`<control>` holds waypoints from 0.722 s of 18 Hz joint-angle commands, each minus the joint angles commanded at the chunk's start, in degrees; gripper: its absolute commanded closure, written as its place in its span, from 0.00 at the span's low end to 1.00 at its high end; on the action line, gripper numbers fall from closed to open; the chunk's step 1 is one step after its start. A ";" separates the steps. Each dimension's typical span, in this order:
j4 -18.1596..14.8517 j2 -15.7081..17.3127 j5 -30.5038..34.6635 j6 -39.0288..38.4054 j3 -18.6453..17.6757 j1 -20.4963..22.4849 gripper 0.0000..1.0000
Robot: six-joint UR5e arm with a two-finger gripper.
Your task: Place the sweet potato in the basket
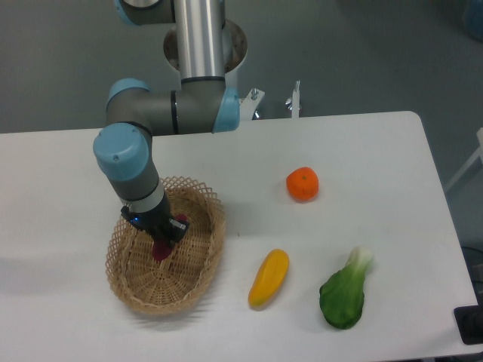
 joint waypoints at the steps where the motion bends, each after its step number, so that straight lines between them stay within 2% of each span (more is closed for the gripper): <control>1: 0.00 0.17 0.35 0.09 0.17 0.09 0.25; 3: 0.17 0.61 0.79 0.18 0.44 0.09 0.00; 6: 0.26 1.76 3.33 0.35 1.40 0.17 0.00; 8: -0.17 2.46 4.75 0.26 3.50 1.14 0.00; 11: -0.09 2.55 4.22 1.31 7.46 7.45 0.00; 13: -0.17 2.81 4.31 6.65 8.17 11.14 0.00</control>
